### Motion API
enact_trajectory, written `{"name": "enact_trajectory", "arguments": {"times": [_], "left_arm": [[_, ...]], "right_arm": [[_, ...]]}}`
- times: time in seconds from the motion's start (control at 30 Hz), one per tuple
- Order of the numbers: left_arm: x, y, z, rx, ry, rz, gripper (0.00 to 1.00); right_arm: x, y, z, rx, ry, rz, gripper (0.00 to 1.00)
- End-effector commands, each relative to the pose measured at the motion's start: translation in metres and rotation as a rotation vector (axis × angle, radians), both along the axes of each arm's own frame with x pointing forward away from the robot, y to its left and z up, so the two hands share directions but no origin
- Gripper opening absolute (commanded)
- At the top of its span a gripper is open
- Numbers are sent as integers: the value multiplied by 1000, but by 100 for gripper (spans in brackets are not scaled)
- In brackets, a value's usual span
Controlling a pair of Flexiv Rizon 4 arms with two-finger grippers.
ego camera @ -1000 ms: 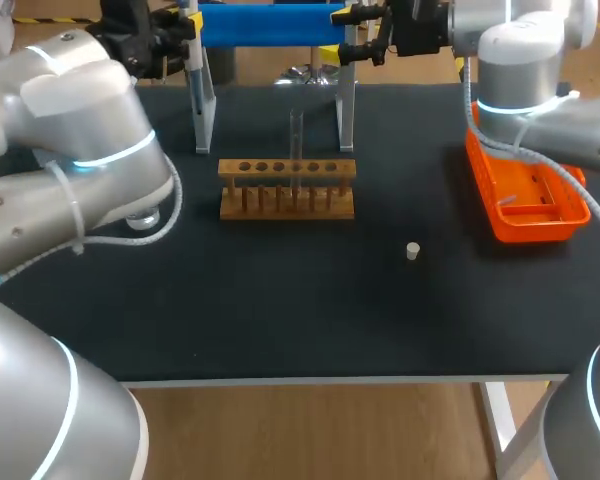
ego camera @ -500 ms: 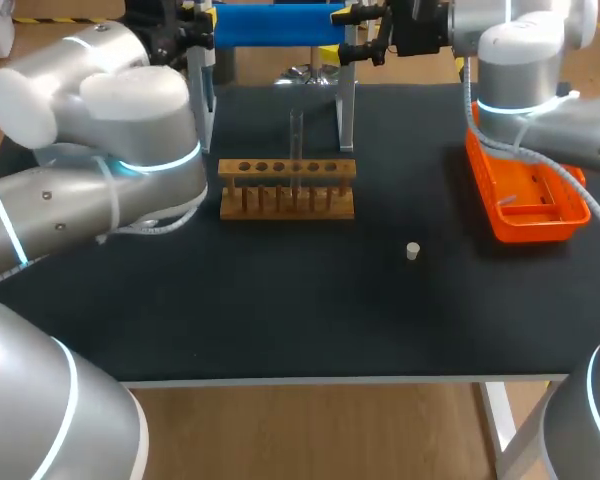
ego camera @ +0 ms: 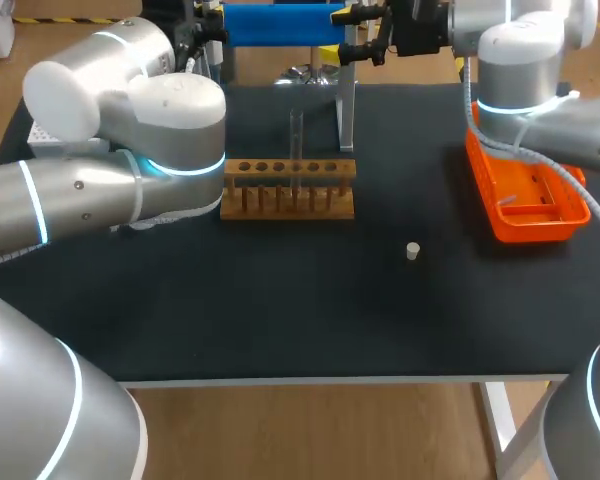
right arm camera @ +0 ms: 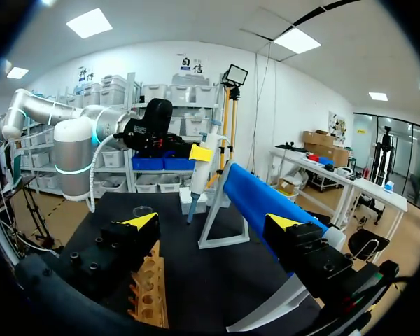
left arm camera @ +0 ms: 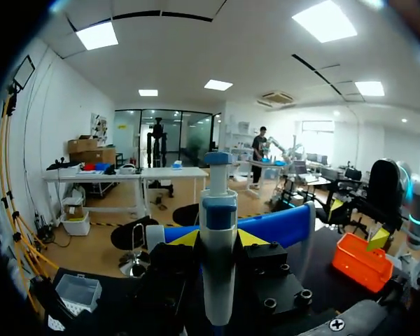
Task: Invert the test tube, pick up the pipette, mount the tip to pipette, aspirate from beaker and dispense into the tube, eject the tip, return the pipette, and cap with the stopper.
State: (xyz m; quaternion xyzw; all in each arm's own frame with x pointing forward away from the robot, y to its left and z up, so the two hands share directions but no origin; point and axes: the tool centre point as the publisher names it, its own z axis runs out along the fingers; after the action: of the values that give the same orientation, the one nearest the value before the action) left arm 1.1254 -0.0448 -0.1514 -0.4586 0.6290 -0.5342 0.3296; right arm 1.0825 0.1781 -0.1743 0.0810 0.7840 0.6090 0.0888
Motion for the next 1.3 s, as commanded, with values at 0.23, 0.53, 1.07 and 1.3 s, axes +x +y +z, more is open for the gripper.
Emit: {"name": "enact_trajectory", "arguments": {"times": [0.23,0.53,1.07,1.3], "left_arm": [[11,-6,-3,28,60,57,0],[13,-3,-8,46,114,93,0],[21,-10,-27,34,180,120,0],[25,-9,-30,39,200,125,0]], "right_arm": [[0,0,0,-2,0,-1,100],[0,0,0,-2,0,-1,100],[0,0,0,-2,0,-1,100],[0,0,0,-2,0,-1,100]]}}
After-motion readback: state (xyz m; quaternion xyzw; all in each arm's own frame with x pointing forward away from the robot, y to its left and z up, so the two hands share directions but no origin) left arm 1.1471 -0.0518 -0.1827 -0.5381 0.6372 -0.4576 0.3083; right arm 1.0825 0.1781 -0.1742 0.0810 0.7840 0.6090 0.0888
